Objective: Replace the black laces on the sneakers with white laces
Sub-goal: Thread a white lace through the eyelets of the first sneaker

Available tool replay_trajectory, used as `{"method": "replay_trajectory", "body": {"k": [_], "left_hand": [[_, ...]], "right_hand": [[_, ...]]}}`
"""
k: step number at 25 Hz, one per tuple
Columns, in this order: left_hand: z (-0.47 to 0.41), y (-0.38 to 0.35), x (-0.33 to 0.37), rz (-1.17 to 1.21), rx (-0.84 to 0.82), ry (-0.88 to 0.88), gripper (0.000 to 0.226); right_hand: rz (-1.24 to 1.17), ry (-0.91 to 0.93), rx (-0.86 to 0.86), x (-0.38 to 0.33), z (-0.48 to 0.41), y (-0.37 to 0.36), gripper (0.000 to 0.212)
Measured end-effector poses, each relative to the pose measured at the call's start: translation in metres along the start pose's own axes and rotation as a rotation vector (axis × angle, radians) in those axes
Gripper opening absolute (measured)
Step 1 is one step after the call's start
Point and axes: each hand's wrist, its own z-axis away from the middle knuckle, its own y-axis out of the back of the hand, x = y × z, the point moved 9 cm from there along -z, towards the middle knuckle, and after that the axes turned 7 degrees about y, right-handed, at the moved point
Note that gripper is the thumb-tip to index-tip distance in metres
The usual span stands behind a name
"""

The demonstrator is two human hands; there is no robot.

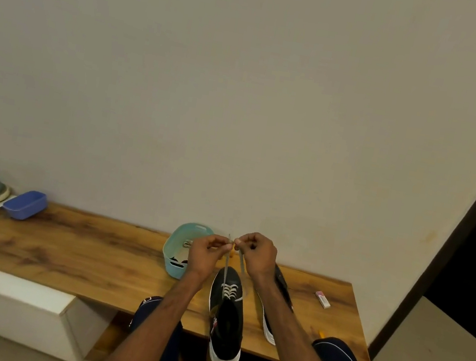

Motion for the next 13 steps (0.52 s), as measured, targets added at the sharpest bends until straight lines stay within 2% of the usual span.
{"method": "replay_trajectory", "body": {"k": [5,9,13], "left_hand": [[-0.008,-0.003,-0.003,-0.224,-0.01,-0.017,0.031],[-0.013,-0.01,-0.01,-0.478,-0.049,-0.044,0.019],[-0.01,-0.019,-0.034,-0.559,-0.098,-0.016,0.018]], "right_hand": [[0.037,0.028,-0.126,0.017,0.006,-0.012,0.013],[0.044,0.04,-0.166,0.028,0.007,-0.012,0.01],[0.047,-0.094,-0.076,0.056,0.009,-0.01,0.008]]}}
